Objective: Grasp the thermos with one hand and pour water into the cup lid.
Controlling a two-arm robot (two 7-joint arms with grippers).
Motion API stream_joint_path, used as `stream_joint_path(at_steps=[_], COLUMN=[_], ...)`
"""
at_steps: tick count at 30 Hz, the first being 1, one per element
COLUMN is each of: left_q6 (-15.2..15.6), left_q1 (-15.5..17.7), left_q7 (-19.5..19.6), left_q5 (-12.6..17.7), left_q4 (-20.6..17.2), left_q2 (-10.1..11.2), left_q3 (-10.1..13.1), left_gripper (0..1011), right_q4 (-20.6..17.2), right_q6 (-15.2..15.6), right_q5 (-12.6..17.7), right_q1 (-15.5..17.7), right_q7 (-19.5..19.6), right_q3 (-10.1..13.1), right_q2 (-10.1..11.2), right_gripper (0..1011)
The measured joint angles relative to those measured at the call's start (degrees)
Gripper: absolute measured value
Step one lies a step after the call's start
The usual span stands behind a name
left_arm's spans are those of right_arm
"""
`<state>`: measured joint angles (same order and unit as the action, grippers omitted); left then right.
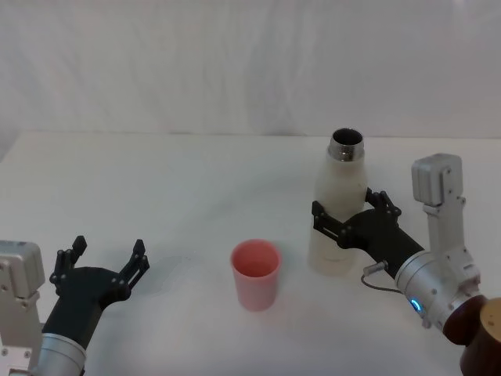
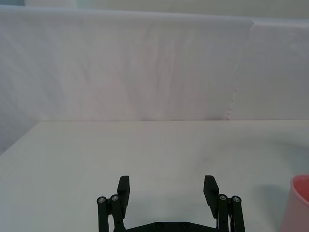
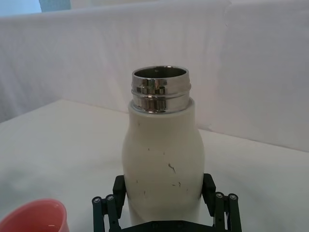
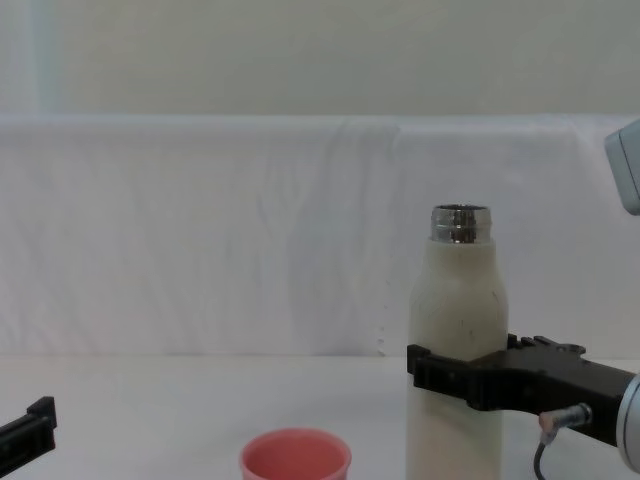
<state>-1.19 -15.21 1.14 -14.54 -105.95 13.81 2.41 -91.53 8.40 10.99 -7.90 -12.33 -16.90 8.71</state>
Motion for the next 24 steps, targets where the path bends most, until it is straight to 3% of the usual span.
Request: stream_joint_path(at_steps=[24], left_q6=[0.0], left_q1=[0.0], left_q7=[0.0], left_q5=[0.0], left_q4=[0.0], left_q2=[0.0], left_q3=[0.0], left_gripper=[1001], right_q4=[-3.6], right_q6=[-0.9], right_q5=[0.5], right_q1=[2.9], right_q7=[0.3], right_q3=[0.6], right_q2=[1.7], right_gripper=[1001])
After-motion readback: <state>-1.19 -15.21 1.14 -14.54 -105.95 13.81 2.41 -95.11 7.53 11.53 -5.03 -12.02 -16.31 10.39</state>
